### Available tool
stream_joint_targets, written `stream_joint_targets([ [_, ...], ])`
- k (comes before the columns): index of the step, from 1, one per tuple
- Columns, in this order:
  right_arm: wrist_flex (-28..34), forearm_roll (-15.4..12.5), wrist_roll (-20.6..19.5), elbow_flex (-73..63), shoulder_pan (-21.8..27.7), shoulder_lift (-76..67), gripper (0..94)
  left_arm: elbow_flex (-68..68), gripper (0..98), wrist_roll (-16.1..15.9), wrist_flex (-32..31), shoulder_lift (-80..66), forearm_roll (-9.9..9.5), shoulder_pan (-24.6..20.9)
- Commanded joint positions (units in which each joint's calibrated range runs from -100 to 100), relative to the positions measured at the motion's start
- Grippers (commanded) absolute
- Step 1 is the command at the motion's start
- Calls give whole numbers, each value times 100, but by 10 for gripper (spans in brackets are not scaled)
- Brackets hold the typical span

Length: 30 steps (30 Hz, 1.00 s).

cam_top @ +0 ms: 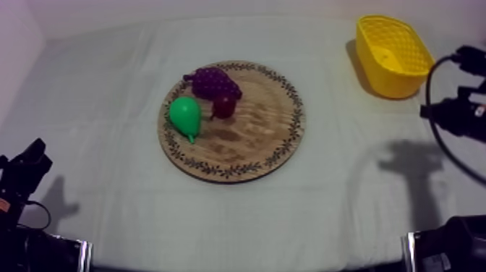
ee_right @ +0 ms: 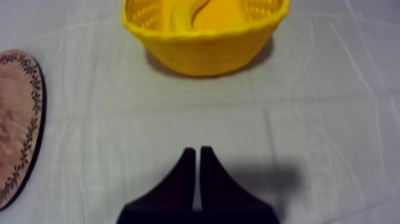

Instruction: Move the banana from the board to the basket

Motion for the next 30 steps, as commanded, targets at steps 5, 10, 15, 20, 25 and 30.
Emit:
stream_joint_targets([
  [5,827,155,-127,1298,-15,-3057,5,3,1,0,2,-3,-1,-3],
  [10,1302,150,-84,1662,86,-4186,5,3,1,0,2,-3,-1,-3],
  [15,1649,326,-265,1744,42,-4781,5,3,1,0,2,-3,-1,-3],
  [20,1819,364,-363,1744,39,-5069,5,3,1,0,2,-3,-1,-3],
  [25,1801,349,-230,1756,56,-5118,5,3,1,0,2,-3,-1,-3],
  [30,1740,344,204,1769,59,-5126,5,3,1,0,2,-3,-1,-3],
])
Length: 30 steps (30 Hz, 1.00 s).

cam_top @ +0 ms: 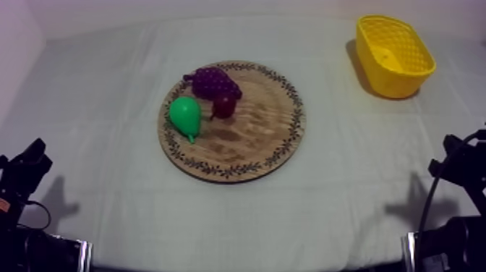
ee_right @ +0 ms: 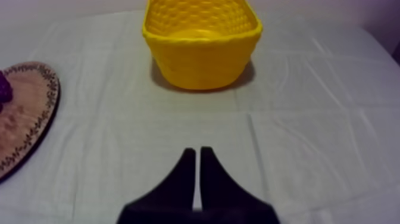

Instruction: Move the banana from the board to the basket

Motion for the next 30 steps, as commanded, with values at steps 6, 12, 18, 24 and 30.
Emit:
stream_joint_targets([
  [6,-33,-6,481,11,4,-4,5,3,1,0,2,-3,-1,-3],
  [12,-34,-6,511,11,4,-4,5,3,1,0,2,-3,-1,-3],
  [18,-35,-6,517,11,4,-4,5,3,1,0,2,-3,-1,-3],
  [24,-35,-6,518,11,4,-4,5,3,1,0,2,-3,-1,-3],
  [30,-35,-6,518,11,4,-4,5,3,1,0,2,-3,-1,-3],
])
